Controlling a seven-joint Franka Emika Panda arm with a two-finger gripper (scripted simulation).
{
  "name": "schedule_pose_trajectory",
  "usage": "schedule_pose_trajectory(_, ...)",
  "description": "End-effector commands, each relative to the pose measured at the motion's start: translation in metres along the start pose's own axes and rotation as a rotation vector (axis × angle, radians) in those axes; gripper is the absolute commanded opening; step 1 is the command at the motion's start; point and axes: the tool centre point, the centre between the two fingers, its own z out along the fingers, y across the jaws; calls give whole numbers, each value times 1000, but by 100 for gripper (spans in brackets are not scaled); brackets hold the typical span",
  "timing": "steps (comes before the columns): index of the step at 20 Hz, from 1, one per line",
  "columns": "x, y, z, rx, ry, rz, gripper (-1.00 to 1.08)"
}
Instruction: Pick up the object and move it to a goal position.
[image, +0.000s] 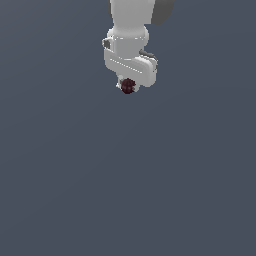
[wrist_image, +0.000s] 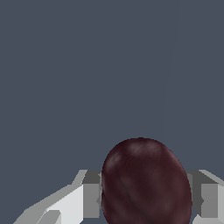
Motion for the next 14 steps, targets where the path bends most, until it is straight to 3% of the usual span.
schedule_pose_trajectory(1, 1, 5, -25, 0, 0, 0, -100)
schedule_pose_trajectory(14, 7, 21, -137, 1, -1, -2, -100)
